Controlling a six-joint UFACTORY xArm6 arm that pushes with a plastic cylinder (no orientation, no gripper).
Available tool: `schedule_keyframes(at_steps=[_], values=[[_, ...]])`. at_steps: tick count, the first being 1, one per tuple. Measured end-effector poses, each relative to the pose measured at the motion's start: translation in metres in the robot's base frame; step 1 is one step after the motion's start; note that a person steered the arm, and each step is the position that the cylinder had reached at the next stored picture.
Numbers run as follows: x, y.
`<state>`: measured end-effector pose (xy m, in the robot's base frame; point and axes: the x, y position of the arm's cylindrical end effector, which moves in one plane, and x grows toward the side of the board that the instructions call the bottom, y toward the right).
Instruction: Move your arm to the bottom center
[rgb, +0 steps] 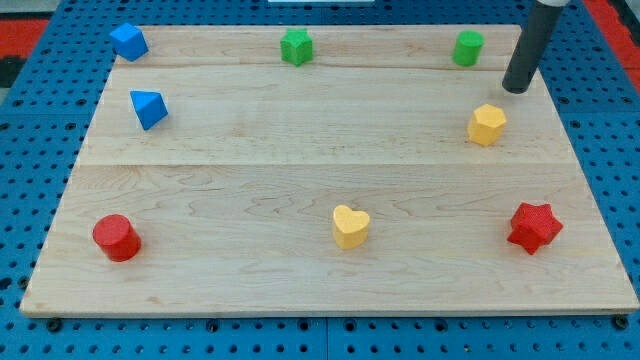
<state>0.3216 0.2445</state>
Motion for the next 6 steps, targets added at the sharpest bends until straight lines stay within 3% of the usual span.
schedule_keyframes(at_steps=[2,3,4,5,6], values=[[0.008,-0.213],[0.049,-0.311],[0.115,-0.344],[0.188,-0.344],[0.232,-0.337]])
